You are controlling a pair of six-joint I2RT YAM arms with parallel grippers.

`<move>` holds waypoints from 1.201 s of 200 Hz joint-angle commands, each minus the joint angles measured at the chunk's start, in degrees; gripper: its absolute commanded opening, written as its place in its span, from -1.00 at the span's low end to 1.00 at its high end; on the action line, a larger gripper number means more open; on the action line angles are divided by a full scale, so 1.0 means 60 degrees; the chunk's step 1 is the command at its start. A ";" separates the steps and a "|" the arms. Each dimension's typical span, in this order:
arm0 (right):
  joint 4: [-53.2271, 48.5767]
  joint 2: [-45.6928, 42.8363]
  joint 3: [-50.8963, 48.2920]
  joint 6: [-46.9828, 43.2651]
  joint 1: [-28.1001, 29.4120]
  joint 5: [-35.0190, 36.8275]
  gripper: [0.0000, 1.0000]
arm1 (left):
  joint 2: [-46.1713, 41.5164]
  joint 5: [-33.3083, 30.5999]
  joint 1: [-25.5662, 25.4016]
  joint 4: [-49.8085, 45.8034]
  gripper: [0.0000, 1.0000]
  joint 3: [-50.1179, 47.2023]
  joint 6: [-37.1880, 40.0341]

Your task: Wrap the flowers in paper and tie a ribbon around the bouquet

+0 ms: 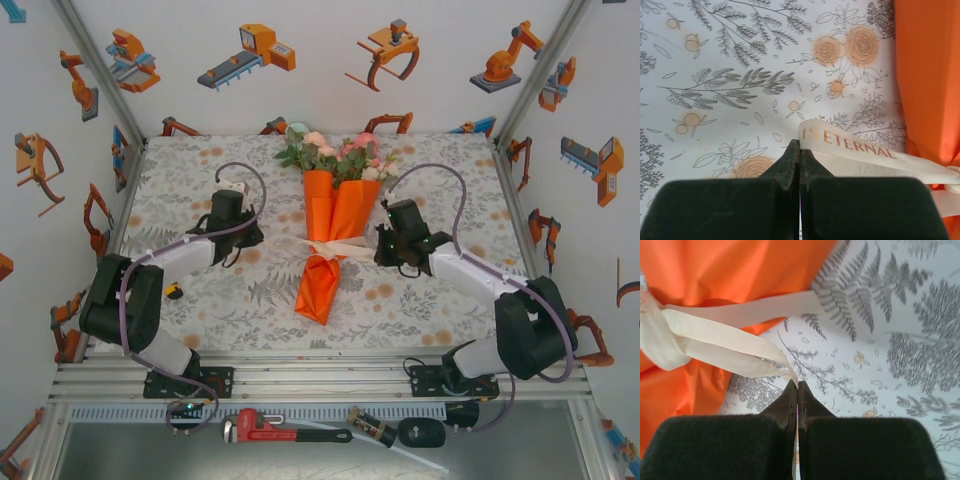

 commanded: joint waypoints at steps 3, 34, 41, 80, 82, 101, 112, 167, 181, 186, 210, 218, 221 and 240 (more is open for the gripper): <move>0.0056 -0.0391 -0.0456 0.1126 -0.0220 0.0562 -1.00 | -0.0322 -0.0233 0.0177 -0.0100 -1.00 -0.0223 -0.0095; 0.0369 -0.0521 -0.0583 0.1092 -0.0434 -0.0037 -1.00 | -0.0325 0.0757 0.0242 0.0366 -0.97 -0.0311 0.0082; 0.0537 -0.0500 -0.0542 0.1040 -0.0433 -0.0350 -1.00 | -0.0361 0.1246 0.0219 0.0658 -0.91 -0.0357 0.0218; 0.0924 -0.0275 -0.0056 0.0981 -0.0428 -0.1330 -1.00 | -0.1462 0.1848 0.0014 0.1239 -0.51 -0.0722 0.0705; 0.0909 -0.0265 -0.0032 0.0982 -0.0423 -0.1330 -1.00 | -0.1556 0.1843 -0.0008 0.1229 -0.48 -0.0745 0.0732; 0.0770 -0.0250 0.0162 0.0868 -0.0430 -0.1267 -1.00 | -0.2575 0.1200 -0.0512 0.0939 -0.42 -0.1014 0.0895; 0.0724 -0.0231 0.0199 0.0823 -0.0429 -0.1188 -1.00 | -0.3122 0.0780 -0.1049 0.0791 -0.42 -0.1283 0.1274; 0.0610 0.0029 0.0439 0.0577 -0.0423 -0.1337 -1.00 | -0.3506 0.1966 -0.2763 0.0312 -0.38 -0.1934 0.5370; 0.0593 0.0095 0.0510 0.0576 -0.0433 -0.1400 -1.00 | -0.3132 0.2553 -0.2764 0.0700 -0.33 -0.1889 0.5794; 0.0592 0.0095 0.0525 0.0575 -0.0427 -0.1409 -1.00 | -0.2976 0.2759 -0.2765 0.0795 -0.33 -0.1833 0.5904; 0.0592 0.0123 0.0545 0.0595 -0.0427 -0.1435 -1.00 | -0.1959 0.3293 -0.2742 0.0872 -0.27 -0.1373 0.6084; 0.0577 0.0102 0.0552 0.0592 -0.0424 -0.1434 -1.00 | -0.1612 0.3519 -0.2740 0.0707 -0.27 -0.1142 0.6165; 0.0577 0.0109 0.0553 0.0599 -0.0421 -0.1433 -1.00 | -0.1480 0.3563 -0.2747 0.0664 -0.27 -0.1079 0.6168; 0.0560 0.0060 0.0551 0.0562 -0.0431 -0.1394 -1.00 | -0.0947 0.3495 -0.2740 0.0571 -0.30 -0.0815 0.6065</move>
